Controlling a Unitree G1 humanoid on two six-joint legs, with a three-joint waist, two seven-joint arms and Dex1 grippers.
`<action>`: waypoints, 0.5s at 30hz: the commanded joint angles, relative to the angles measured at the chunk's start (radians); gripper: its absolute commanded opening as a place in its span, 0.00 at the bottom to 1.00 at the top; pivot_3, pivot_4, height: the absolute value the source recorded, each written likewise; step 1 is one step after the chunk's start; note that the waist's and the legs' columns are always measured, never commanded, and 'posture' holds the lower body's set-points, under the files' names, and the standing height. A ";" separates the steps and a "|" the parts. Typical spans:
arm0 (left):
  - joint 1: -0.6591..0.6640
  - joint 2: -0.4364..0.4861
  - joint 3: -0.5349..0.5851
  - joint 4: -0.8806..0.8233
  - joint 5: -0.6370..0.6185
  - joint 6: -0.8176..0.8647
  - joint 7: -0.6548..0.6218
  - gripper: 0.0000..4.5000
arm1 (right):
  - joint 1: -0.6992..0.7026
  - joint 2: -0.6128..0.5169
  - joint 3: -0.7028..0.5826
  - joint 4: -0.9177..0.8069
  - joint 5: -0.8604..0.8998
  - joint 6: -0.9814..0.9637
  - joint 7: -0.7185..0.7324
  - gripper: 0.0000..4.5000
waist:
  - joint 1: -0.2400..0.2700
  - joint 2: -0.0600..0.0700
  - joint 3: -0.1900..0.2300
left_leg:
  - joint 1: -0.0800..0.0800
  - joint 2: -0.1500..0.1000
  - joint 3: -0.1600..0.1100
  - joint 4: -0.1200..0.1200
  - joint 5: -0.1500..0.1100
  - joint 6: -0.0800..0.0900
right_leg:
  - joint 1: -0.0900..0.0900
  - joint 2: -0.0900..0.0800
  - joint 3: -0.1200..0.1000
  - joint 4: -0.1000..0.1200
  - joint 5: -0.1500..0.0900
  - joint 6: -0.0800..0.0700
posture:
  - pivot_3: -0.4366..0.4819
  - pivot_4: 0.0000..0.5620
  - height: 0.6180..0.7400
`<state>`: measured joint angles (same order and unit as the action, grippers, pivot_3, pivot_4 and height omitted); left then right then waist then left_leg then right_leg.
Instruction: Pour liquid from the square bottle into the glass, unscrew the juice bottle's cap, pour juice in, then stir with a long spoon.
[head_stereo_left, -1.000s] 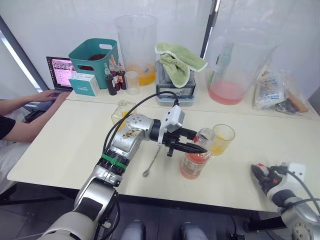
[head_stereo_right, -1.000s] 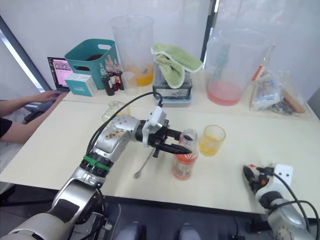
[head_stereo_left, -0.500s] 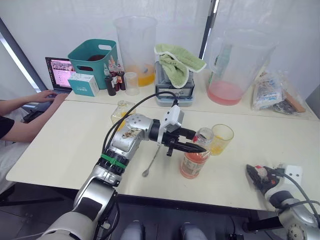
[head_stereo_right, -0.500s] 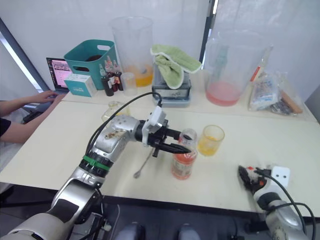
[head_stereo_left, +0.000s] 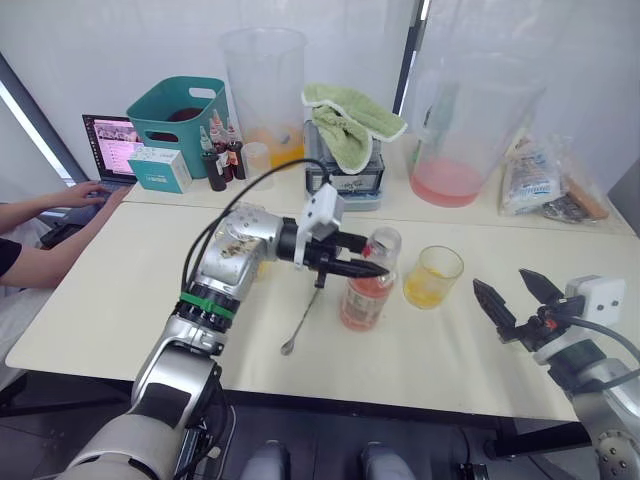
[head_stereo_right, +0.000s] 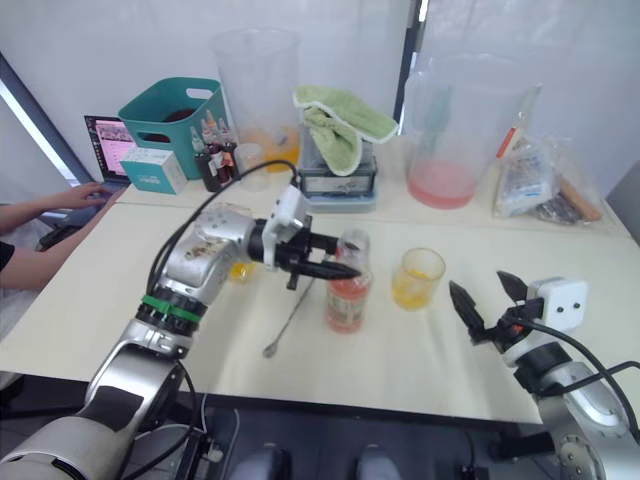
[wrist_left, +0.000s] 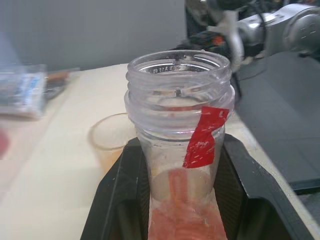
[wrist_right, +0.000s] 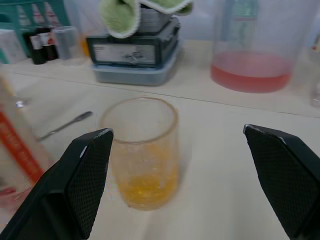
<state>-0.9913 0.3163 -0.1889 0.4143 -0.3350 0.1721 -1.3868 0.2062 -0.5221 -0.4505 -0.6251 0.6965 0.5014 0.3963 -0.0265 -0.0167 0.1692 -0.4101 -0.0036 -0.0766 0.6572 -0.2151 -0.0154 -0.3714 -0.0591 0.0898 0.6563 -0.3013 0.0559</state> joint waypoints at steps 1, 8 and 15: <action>-0.085 -0.020 0.037 0.079 0.028 -0.131 0.028 0.29 | 0.016 -0.037 -0.012 -0.074 0.068 0.050 0.018 0.98 | 0.008 0.000 0.000 | -0.001 -0.001 0.000 0.000 0.000 0.000 | 0.000 0.000 0.000 0.000 0.000 0.000 | 0.48 0.27 1.00; -0.231 -0.138 0.007 0.461 0.209 -0.571 0.152 0.29 | 0.064 -0.075 -0.029 -0.133 0.127 0.103 0.017 0.98 | 0.021 -0.002 0.001 | -0.005 -0.002 -0.001 0.002 0.000 0.000 | -0.001 0.000 0.000 -0.003 0.000 0.001 | 0.48 0.27 1.00; -0.334 -0.246 -0.025 0.739 0.370 -0.812 0.333 0.29 | 0.111 -0.068 -0.058 -0.167 0.138 0.107 -0.015 0.98 | 0.013 -0.004 0.002 | -0.006 -0.002 -0.001 0.002 0.000 0.000 | -0.002 0.000 0.000 -0.003 -0.001 0.002 | 0.48 0.27 1.00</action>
<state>-1.2696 0.0843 -0.2119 1.1345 -0.0001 -0.5682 -1.1245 0.3088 -0.5894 -0.4660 -0.7488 0.8189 0.6182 0.3905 -0.0135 -0.0207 0.1716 -0.4159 -0.0055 -0.0778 0.6589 -0.2151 -0.0153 -0.3731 -0.0594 0.0899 0.6536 -0.3021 0.0576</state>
